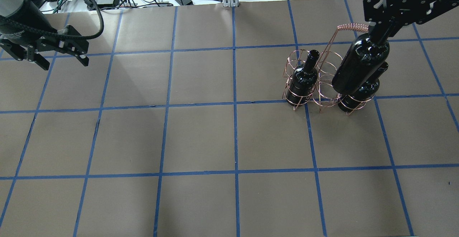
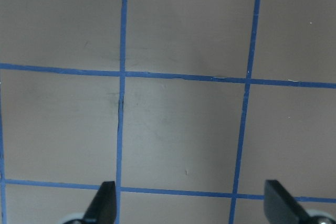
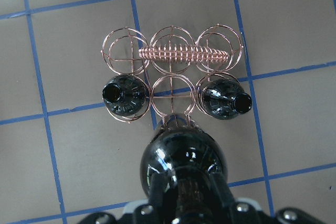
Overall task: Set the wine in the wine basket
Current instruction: 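Lift the bottle with the right gripper and carry it over the wire rack, then lower the bottle into the middle slot of the wire rack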
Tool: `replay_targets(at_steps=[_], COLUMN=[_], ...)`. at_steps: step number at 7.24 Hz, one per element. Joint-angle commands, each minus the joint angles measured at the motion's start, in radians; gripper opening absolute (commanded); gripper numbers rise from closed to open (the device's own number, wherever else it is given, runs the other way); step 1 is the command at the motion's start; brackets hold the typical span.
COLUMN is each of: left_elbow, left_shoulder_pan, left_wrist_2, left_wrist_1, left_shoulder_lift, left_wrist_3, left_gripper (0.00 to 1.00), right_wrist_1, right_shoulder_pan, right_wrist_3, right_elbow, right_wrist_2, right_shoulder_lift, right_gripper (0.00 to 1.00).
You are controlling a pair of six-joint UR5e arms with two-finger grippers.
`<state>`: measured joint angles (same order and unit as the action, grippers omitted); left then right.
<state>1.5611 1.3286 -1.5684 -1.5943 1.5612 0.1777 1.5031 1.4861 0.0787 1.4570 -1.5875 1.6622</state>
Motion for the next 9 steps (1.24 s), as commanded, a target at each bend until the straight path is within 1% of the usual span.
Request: replay_targets(at_steps=[1, 2, 3, 4, 6, 9], left_elbow=[0.002, 0.002, 0.014, 0.049, 0.062, 0.071], left_shoulder_pan=[0.065, 0.092, 0.11, 0.115, 0.121, 0.121], left_wrist_2=[0.016, 0.014, 0.016, 0.016, 0.018, 0.016], left_wrist_1=[0.001, -0.001, -0.001, -0.001, -0.001, -0.001], left_shoulder_lift=[-0.006, -0.016, -0.024, -0.039, -0.05, -0.05], left_wrist_3=[0.002, 0.0, 0.0, -0.004, -0.024, -0.026], left_gripper=[1.0, 1.0, 1.0, 1.0, 1.0, 1.0], right_wrist_1=[0.121, 0.138, 0.179, 0.219, 0.224, 0.224], right_shoulder_pan=[-0.012, -0.013, -0.013, -0.013, -0.016, -0.018], right_wrist_3=[-0.013, -0.058, -0.056, -0.062, -0.068, -0.071], right_elbow=[0.101, 0.114, 0.114, 0.114, 0.114, 0.114], right_wrist_2=[0.018, 0.021, 0.018, 0.018, 0.018, 0.02], right_shoulder_lift=[-0.012, -0.022, -0.068, -0.08, -0.114, -0.13], right_gripper=[0.0, 0.0, 0.0, 0.0, 0.0, 0.0])
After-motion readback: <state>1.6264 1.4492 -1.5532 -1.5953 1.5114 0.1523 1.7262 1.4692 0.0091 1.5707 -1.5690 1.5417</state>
